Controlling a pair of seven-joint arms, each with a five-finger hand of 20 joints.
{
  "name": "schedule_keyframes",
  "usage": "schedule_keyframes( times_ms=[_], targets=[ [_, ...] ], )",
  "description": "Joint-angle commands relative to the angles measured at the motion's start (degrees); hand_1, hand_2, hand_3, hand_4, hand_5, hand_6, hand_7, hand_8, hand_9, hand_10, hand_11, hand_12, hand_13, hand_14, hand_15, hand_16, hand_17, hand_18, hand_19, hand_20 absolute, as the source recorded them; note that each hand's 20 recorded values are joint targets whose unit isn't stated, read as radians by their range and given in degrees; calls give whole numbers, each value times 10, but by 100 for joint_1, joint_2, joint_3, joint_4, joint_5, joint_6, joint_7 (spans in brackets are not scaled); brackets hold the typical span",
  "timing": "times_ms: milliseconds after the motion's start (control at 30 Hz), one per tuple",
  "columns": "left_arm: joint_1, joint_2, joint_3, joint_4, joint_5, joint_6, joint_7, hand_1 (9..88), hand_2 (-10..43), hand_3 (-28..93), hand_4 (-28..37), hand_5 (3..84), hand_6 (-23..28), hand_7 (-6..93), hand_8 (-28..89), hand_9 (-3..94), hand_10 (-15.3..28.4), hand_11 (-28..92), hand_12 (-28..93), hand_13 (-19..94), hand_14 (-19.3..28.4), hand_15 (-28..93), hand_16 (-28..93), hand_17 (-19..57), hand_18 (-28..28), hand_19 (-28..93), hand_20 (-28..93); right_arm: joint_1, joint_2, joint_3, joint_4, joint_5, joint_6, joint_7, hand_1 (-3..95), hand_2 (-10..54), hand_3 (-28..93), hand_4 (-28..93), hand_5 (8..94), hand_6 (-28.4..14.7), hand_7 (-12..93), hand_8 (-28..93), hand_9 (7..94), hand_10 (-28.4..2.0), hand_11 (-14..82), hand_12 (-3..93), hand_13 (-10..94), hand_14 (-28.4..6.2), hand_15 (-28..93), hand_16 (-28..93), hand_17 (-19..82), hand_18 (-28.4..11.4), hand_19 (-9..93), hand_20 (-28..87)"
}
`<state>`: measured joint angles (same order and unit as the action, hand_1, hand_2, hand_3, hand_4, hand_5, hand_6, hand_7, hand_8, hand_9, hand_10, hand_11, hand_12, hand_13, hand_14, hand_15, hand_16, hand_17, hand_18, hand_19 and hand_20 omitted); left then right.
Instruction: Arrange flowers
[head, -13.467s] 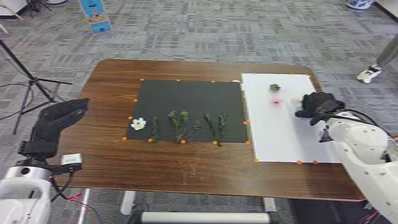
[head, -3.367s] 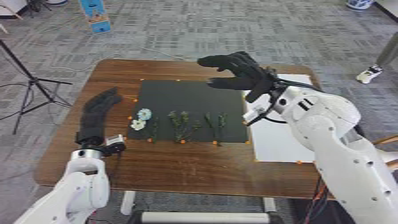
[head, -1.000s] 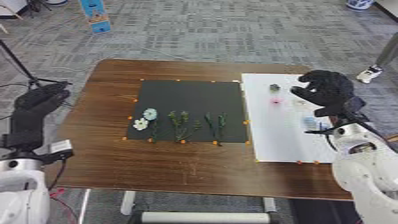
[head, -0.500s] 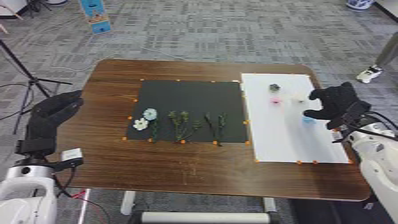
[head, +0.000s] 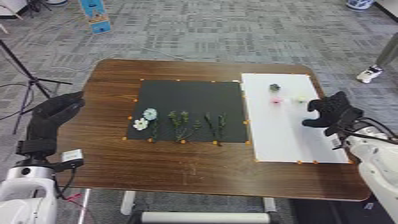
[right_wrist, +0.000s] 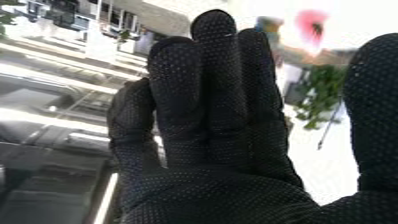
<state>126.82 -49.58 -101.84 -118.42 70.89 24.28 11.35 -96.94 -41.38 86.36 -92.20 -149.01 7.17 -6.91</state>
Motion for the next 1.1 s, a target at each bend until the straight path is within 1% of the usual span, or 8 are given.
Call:
schedule_keyframes(
  times_ms=[33, 167, 267, 467, 633, 700, 933, 1100],
  targets=[
    [93, -130, -9, -124, -43, -55, 2, 289, 33, 727, -238, 453, 18, 191, -99, 479, 119, 207, 115, 362, 133, 109, 9, 60, 99, 67, 154, 275, -166, 21, 446, -505, -268, -237, 312, -95, 669, -176, 586, 15, 310, -126, 745, -130, 288, 244, 635, -152, 613, 374, 271, -238, 746, 653],
    [145, -166, -19, -152, -81, -76, 19, 288, 33, 727, -237, 453, 19, 190, -98, 479, 119, 208, 116, 362, 133, 109, 9, 60, 98, 68, 154, 200, -237, 168, 508, -524, -378, -243, 316, -93, 667, -179, 585, 16, 312, -128, 745, -129, 289, 244, 635, -151, 612, 375, 271, -238, 745, 653],
    [195, -191, -35, -175, -73, -109, -28, 288, 34, 726, -237, 453, 19, 189, -98, 479, 119, 207, 116, 362, 133, 109, 9, 60, 99, 67, 154, 97, -273, 237, 493, -550, -421, -244, 317, -90, 665, -179, 586, 17, 314, -129, 745, -129, 289, 243, 635, -151, 611, 375, 271, -238, 745, 653],
    [175, -175, -41, -172, -81, -121, -6, 287, 34, 727, -238, 454, 20, 189, -97, 479, 118, 207, 116, 363, 133, 109, 9, 60, 98, 67, 154, 100, -238, 53, 506, -617, -279, -168, 330, -67, 653, -184, 594, 20, 318, -132, 753, -128, 289, 241, 637, -150, 611, 374, 273, -237, 745, 652],
    [157, -139, -115, -148, -11, -119, -10, 287, 34, 726, -239, 454, 20, 189, -97, 479, 119, 207, 116, 364, 134, 109, 9, 60, 98, 68, 154, 246, -223, -238, 544, -556, -87, 110, 336, -62, 650, -186, 607, 22, 325, -134, 765, -127, 294, 243, 645, -149, 611, 373, 279, -238, 749, 651],
    [182, -154, -141, -163, -70, -87, -4, 287, 34, 726, -240, 454, 19, 188, -97, 479, 119, 207, 116, 364, 134, 109, 9, 60, 98, 68, 154, 352, -225, -380, 578, -540, 2, 229, 336, -60, 648, -187, 614, 22, 325, -135, 770, -128, 296, 243, 649, -147, 611, 373, 281, -238, 751, 650],
    [87, -154, -55, -126, -52, -137, -27, 286, 36, 725, -243, 452, 19, 188, -96, 479, 119, 207, 116, 363, 134, 109, 9, 60, 98, 67, 154, 503, -262, -567, 630, -573, -49, 204, 333, -44, 634, -188, 650, 22, 318, -133, 798, -127, 314, 250, 662, -145, 614, 374, 290, -239, 760, 649],
    [58, -162, -60, -130, -44, -162, -36, 285, 37, 724, -244, 454, 21, 187, -96, 479, 119, 206, 116, 363, 135, 109, 9, 59, 98, 68, 154, 523, -260, -697, 681, -543, 91, 216, 366, 29, 591, -206, 712, 37, 317, -123, 849, -123, 321, 250, 680, -145, 610, 379, 301, -240, 768, 648]
  ],
)
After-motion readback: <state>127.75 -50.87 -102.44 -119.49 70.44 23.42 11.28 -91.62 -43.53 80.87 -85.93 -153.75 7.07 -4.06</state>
